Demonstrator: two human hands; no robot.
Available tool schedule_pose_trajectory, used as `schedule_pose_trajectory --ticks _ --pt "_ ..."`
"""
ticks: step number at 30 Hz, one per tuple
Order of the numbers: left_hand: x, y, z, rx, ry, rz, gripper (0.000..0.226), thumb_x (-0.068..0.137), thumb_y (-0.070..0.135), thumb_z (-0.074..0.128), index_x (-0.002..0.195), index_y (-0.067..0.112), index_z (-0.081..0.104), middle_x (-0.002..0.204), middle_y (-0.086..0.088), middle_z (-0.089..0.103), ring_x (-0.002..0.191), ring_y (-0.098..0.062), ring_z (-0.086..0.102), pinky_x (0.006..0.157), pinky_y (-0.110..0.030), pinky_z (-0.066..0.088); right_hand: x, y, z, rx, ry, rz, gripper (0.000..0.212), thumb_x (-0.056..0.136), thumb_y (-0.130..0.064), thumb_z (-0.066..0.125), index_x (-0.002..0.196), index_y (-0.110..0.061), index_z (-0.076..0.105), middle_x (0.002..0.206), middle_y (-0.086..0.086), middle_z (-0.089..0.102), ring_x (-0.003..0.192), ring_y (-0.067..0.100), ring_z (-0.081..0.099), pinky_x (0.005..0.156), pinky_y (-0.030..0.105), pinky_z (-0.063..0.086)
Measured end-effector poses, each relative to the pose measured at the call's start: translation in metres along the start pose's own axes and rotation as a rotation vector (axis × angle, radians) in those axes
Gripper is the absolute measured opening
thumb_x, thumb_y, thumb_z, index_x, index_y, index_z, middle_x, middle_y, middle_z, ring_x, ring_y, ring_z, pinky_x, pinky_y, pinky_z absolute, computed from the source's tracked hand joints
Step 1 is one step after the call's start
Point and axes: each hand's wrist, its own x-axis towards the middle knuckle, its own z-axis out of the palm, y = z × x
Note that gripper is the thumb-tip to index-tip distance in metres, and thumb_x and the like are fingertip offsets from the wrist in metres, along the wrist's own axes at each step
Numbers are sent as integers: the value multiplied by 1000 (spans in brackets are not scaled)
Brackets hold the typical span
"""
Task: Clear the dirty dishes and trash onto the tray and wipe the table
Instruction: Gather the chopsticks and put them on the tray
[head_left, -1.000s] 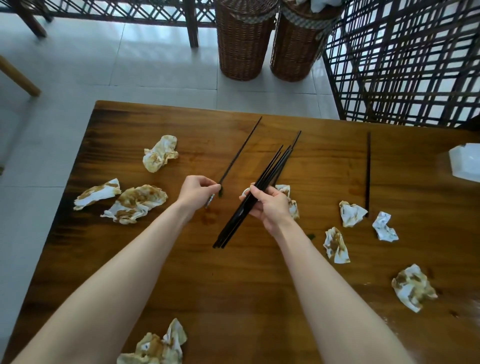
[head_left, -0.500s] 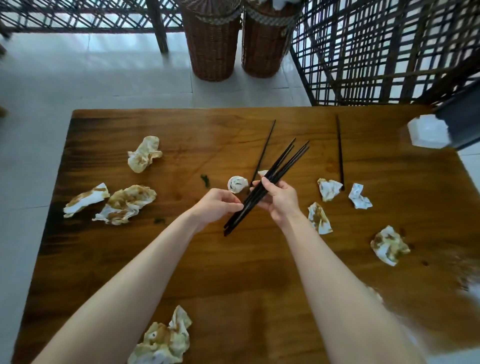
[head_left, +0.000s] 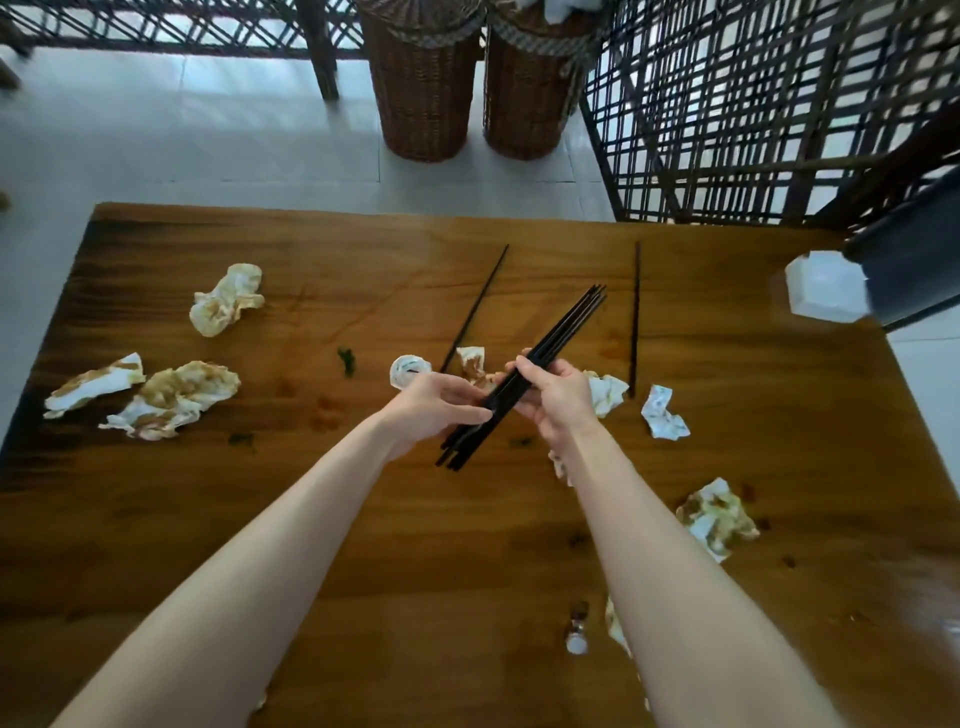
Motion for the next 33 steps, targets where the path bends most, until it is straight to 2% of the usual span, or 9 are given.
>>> schedule_pose_trajectory --ticks 3,7,10,13,21,23,26,28,33 --pt "14 6 11 -138 69 -8 25 87 25 71 107 10 69 92 -4 75 87 -16 72 71 -25 57 10 -12 -14 -9 -24 18 8 93 -5 59 100 -8 58 87 10 67 81 23 71 67 35 60" --pt "43 9 18 -73 452 -34 24 87 22 71 107 10 68 86 4 69 73 -4 69 54 -12 50 25 -22 -31 -34 -76 58 7 94 -6 58 99 -10 58 87 9 68 84 23 71 74 38 58" --pt "63 6 15 109 686 -87 33 87 21 71 116 9 65 105 -2 67 91 -14 65 72 -24 57 33 -23 -40 -16 -121 92 9 94 -6 58 102 -7 57 85 9 68 82 24 71 71 38 59" --pt "75 1 12 327 739 -132 37 86 17 72 120 6 64 117 -9 65 105 -22 61 85 -30 52 38 -21 -46 -13 -137 95 12 94 -7 58 105 -6 57 86 9 68 82 25 71 66 35 59" --pt "82 -4 9 477 716 -225 23 88 15 69 107 3 69 106 -14 69 96 -25 63 74 -28 44 40 -15 -42 7 -126 118 12 93 -6 58 105 -7 57 84 9 69 78 24 72 61 34 58" --pt "78 -4 5 409 691 -191 19 87 17 70 101 5 71 98 -9 70 83 -14 59 69 -21 43 39 -14 -39 10 -124 123 11 93 -6 58 105 -7 58 84 8 69 79 24 72 62 34 58" --pt "62 1 4 273 592 -67 6 86 22 71 89 18 72 77 15 62 66 10 56 52 2 34 35 -14 -34 15 -119 117 14 94 -7 57 108 -6 57 86 9 68 80 24 71 63 34 59" --pt "49 6 8 205 501 42 5 84 23 72 81 25 70 72 21 60 68 23 53 56 11 27 33 -14 -32 17 -111 108 16 94 -7 57 109 -6 56 87 10 67 81 24 71 64 35 59" --pt "35 11 21 100 249 87 4 83 19 74 82 22 73 80 3 70 71 -4 59 58 -9 43 26 -16 -33 63 -66 86 12 94 -20 59 98 -8 58 84 9 66 81 24 70 65 37 59"
